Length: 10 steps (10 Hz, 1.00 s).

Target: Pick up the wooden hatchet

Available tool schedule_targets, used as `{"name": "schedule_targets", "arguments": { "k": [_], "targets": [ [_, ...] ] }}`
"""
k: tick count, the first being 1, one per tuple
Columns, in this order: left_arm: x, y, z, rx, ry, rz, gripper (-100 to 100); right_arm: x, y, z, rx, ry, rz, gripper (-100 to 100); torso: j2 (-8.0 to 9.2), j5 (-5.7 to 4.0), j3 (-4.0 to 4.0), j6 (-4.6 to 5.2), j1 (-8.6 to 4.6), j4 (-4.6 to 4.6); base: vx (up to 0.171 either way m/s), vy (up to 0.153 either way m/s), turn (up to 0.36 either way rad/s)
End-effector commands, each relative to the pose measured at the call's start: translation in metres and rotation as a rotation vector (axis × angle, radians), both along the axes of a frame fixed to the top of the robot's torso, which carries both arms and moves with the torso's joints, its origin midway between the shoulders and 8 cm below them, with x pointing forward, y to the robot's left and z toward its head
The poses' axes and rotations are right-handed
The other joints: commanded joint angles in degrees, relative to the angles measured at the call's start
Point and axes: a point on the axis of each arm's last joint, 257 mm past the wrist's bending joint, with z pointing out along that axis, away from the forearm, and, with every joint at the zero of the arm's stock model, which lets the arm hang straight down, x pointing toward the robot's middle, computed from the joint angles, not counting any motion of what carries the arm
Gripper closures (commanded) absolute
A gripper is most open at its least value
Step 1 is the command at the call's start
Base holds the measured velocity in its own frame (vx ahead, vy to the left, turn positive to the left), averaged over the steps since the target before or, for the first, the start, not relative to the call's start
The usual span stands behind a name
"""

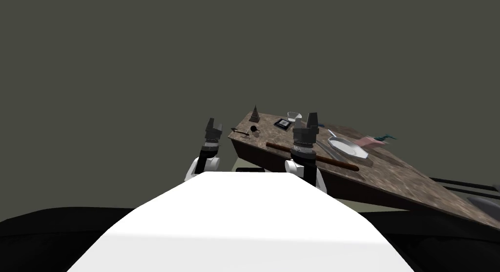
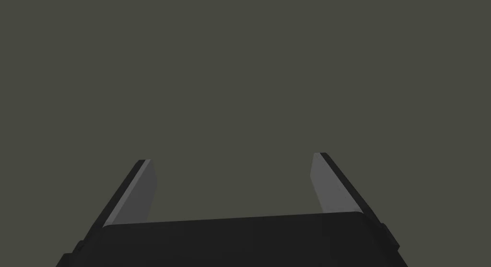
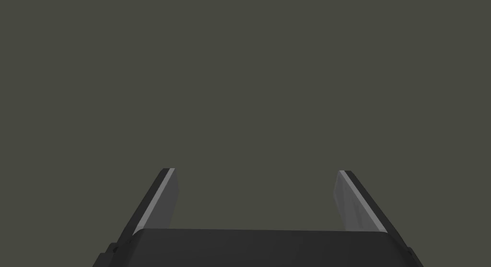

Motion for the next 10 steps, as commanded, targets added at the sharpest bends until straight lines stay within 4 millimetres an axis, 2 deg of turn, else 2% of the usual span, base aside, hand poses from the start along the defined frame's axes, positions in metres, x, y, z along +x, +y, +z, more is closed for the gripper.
{"name": "schedule_targets", "arguments": {
  "k": [1,3,4,5,6,7,10],
  "targets": [
    [0.003,-0.002,-0.006,0.026,0.024,-0.014,-100,0.000,0.000,0.000,0.000,0.000,0.000,0,0.00,0.00,0.00,0.00,0.00,0.00,-0.050,-0.045,-0.022],
    [0.022,-0.006,-0.025,0.071,0.097,-0.041,-100,0.000,0.000,0.000,0.000,0.000,0.000,0,-0.02,0.02,-0.01,0.00,0.11,0.00,-0.036,-0.050,-0.060],
    [0.022,-0.007,-0.025,0.088,0.100,-0.046,-100,0.000,0.000,0.000,0.000,0.000,0.000,0,-0.05,0.01,-0.02,0.00,0.05,-0.01,-0.029,-0.047,-0.021],
    [0.032,-0.008,-0.036,0.109,0.141,-0.056,-100,0.000,0.000,0.000,0.000,0.000,0.000,0,-0.07,0.02,-0.03,-0.02,0.10,-0.01,-0.027,-0.053,-0.054],
    [0.032,-0.008,-0.036,0.121,0.142,-0.059,-100,0.000,0.000,0.000,0.000,0.000,0.000,0,-0.08,0.02,-0.04,0.00,0.08,-0.01,-0.021,-0.040,-0.021],
    [0.043,-0.008,-0.047,0.146,0.187,-0.067,-100,0.000,0.000,0.000,0.000,0.000,0.000,0,-0.09,0.02,-0.05,-0.02,0.12,-0.02,-0.025,-0.044,-0.045],
    [0.054,-0.005,-0.060,0.187,0.236,-0.074,-100,0.000,0.000,0.000,0.000,0.000,0.000,0,-0.11,0.02,-0.06,0.00,0.11,-0.02,-0.019,-0.040,-0.048]
  ]
}}
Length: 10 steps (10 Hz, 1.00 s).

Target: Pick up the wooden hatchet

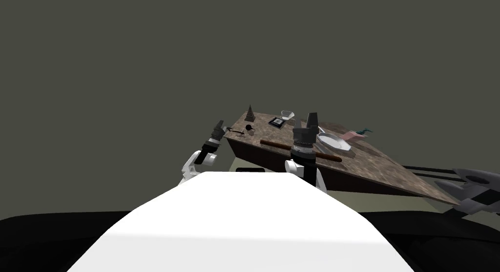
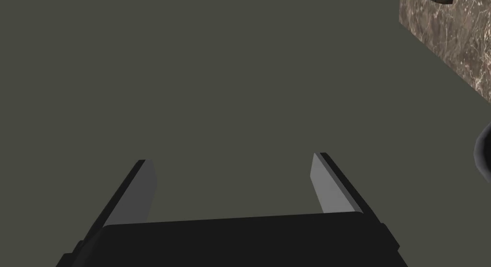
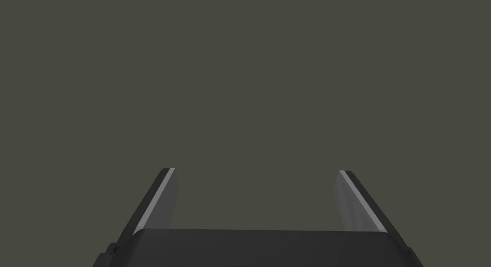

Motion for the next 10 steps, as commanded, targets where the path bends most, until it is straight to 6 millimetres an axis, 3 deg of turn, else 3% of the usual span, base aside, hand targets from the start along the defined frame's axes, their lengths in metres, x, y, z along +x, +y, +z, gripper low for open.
{"name": "schedule_targets", "arguments": {
  "k": [1,10],
  "targets": [
    [0.013,0.002,-0.012,0.035,0.050,-0.004,-100,0.000,0.000,0.000,0.000,0.000,0.000,0,0.00,0.00,0.00,0.00,0.00,0.00,-0.029,-0.048,-0.067],
    [0.062,0.039,-0.059,0.162,0.269,0.044,-100,0.000,0.000,0.000,0.000,0.000,0.000,0,-0.06,0.01,-0.03,0.02,0.04,-0.01,-0.011,-0.035,-0.059]
  ]
}}
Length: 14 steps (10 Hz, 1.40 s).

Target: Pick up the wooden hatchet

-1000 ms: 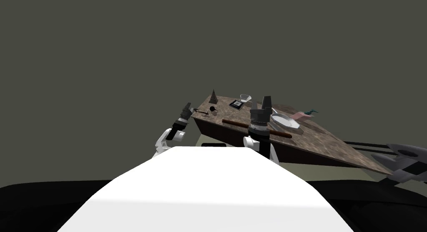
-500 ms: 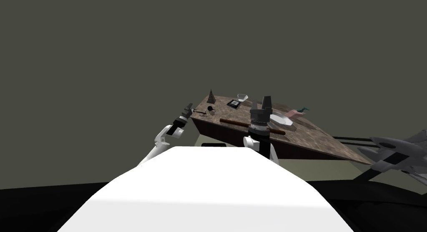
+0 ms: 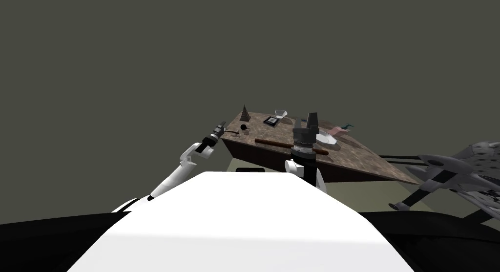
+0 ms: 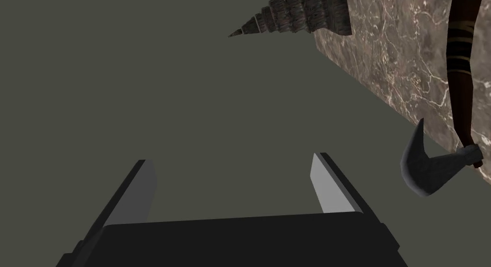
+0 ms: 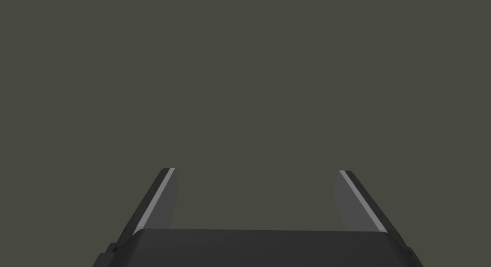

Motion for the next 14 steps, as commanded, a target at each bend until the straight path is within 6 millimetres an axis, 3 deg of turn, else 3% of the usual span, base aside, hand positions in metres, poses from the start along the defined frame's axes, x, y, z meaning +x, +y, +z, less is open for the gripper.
{"name": "schedule_targets", "arguments": {
  "k": [1,8,10,14],
  "targets": [
    [0.003,0.003,-0.004,0.008,0.021,0.012,-100,0.000,0.000,0.000,0.000,0.000,0.000,0,0.00,0.00,0.00,0.00,0.00,0.00,-0.002,-0.012,0.018],
    [0.044,0.059,-0.033,0.074,0.216,0.118,-100,0.000,0.000,0.000,0.000,0.000,0.000,0,-0.03,0.02,-0.01,-0.02,0.07,-0.01,0.001,-0.015,-0.076],
    [0.044,0.065,-0.041,0.081,0.245,0.139,-100,0.000,0.000,0.000,0.000,0.000,0.000,0,-0.03,0.02,-0.02,-0.02,0.08,-0.01,0.003,-0.001,-0.031],
    [0.056,0.098,-0.056,0.088,0.361,0.220,-100,0.000,0.000,0.000,0.000,0.000,0.000,0,-0.03,0.02,-0.02,0.01,0.12,0.00,0.004,0.005,-0.079]
  ]
}}
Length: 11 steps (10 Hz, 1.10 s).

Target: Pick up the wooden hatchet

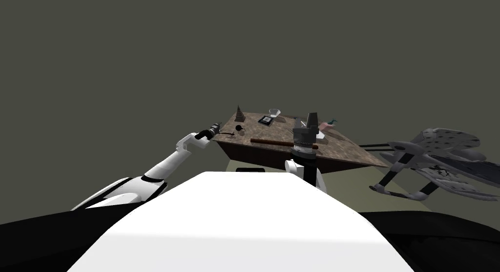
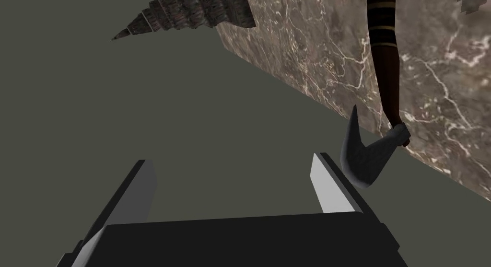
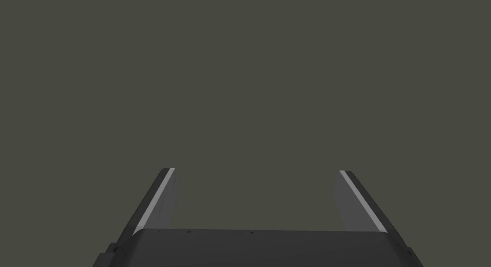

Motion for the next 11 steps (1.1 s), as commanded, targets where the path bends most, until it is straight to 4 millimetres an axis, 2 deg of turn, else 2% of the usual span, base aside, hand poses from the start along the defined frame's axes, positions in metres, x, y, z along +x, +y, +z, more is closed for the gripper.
{"name": "schedule_targets", "arguments": {
  "k": [1,3,4,8,11],
  "targets": [
    [0.008,0.015,-0.005,-0.006,0.050,0.039,-100,0.000,0.000,0.000,0.000,0.000,0.000,0,0.00,0.00,0.00,0.00,0.00,0.00,0.008,0.013,-0.084],
    [0.006,0.020,-0.011,0.000,0.075,0.057,-100,0.000,0.000,0.000,0.000,0.000,0.000,0,-0.01,0.01,-0.01,0.00,0.01,0.00,0.006,0.011,-0.025],
    [0.010,0.031,-0.015,-0.013,0.116,0.089,-100,0.000,0.000,0.000,0.000,0.000,0.000,0,0.01,0.00,0.01,-0.01,0.00,0.00,0.005,0.016,-0.073],
    [0.013,0.054,-0.029,-0.042,0.224,0.167,-100,0.000,0.000,0.000,0.000,0.000,0.000,0,-0.01,0.02,0.00,-0.01,0.06,0.00,0.009,0.026,-0.077],
    [0.007,0.064,-0.043,-0.063,0.307,0.217,-100,0.000,0.000,0.000,0.000,0.000,0.000,0,0.00,0.03,0.00,0.00,0.12,0.00,0.005,0.040,-0.068]
  ]
}}
